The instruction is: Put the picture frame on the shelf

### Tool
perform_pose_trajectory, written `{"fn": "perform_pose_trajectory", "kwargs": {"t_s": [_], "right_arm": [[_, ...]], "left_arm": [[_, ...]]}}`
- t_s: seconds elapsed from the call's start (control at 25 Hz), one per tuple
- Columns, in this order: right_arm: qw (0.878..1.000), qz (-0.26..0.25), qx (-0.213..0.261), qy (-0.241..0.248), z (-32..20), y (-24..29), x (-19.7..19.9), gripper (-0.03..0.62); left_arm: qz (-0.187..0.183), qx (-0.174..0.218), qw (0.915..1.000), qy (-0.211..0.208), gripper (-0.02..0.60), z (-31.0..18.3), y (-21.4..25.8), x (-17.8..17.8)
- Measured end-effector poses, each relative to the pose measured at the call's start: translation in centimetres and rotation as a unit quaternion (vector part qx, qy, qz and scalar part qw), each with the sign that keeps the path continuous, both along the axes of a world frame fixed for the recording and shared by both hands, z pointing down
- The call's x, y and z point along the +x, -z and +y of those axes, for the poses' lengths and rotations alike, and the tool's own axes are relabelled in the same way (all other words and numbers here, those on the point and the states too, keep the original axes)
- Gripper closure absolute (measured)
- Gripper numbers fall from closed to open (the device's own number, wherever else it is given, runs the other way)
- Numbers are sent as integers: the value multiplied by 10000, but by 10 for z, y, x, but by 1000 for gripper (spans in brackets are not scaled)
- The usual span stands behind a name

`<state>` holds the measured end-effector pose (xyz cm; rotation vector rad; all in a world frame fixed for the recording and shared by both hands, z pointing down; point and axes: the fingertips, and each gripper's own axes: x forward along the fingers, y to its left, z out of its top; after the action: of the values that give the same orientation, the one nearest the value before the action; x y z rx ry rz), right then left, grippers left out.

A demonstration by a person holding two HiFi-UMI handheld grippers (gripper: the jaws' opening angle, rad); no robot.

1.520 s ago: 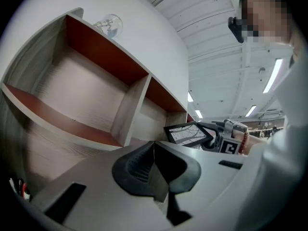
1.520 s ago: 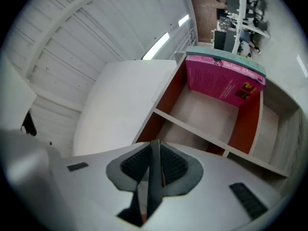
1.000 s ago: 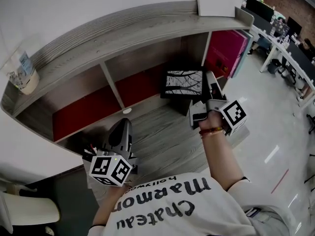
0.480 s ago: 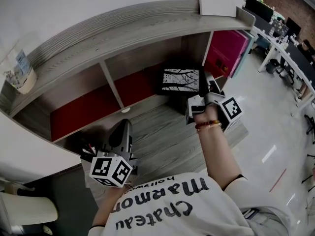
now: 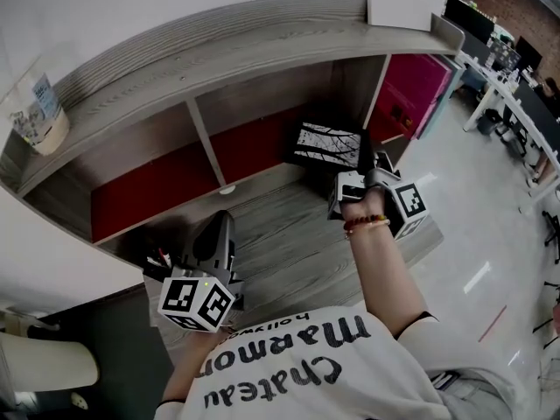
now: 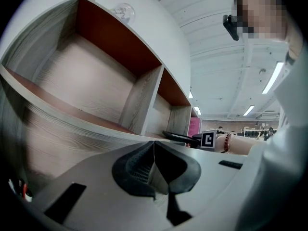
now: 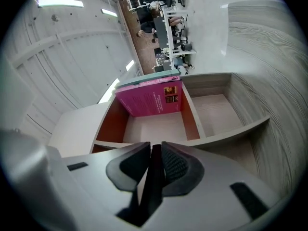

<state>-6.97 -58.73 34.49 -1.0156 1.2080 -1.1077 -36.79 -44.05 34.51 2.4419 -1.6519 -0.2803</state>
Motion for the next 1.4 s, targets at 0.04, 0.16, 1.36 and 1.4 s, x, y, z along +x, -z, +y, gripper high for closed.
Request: {"fn": "perform_pose_trajectory", "kwargs": {"t_s": [0.04,0.16,1.36,1.4], "right_arm": [[10000,-14,-29,24,1,-1,-2,516],[9998,-62,-116,113,3,-3,-10,516],[9785,1411,-102,1503,-18,32,-98,525],[9764,1503,-86,1548,-20,34,-100,525]], "left_arm": [[6,1,10000,-4,565,0,0,0],[21,1,10000,-40,565,-2,0,2],[188,14,9997,135,565,-3,-3,-14],[194,17,9997,144,565,-4,-3,-15]]}}
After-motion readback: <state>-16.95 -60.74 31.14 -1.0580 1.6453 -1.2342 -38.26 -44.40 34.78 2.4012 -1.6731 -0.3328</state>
